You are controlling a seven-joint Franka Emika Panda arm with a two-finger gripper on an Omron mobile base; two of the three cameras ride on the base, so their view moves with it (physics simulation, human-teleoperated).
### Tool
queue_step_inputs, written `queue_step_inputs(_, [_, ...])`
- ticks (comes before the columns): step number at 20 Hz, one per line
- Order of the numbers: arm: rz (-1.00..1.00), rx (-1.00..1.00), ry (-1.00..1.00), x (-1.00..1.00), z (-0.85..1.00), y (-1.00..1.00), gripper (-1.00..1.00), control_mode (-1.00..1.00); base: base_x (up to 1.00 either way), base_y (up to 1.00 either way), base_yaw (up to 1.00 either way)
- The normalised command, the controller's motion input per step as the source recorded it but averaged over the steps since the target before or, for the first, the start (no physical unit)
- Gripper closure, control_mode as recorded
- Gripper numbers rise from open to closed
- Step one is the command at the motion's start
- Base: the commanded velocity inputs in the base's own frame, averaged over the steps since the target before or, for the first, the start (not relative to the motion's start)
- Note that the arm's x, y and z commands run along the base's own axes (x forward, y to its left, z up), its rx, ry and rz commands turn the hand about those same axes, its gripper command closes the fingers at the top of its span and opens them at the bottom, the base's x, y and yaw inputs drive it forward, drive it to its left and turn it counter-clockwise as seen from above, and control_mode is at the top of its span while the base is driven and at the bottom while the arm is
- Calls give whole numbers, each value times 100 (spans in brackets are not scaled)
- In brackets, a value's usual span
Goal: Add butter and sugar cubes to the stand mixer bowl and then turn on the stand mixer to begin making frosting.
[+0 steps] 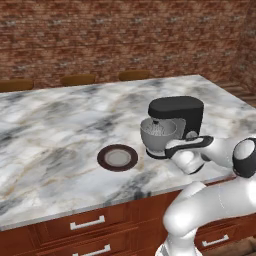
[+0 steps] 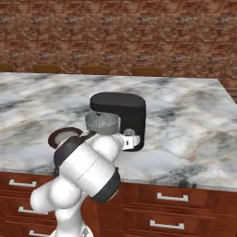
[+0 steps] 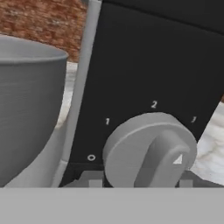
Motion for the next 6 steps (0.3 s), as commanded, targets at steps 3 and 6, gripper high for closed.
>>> queue_step_inputs(3, [28, 53, 47, 35, 75, -52, 100, -100, 0, 0, 0])
queue_step_inputs(6, [32, 52, 43, 36, 84, -46, 100, -100, 0, 0, 0])
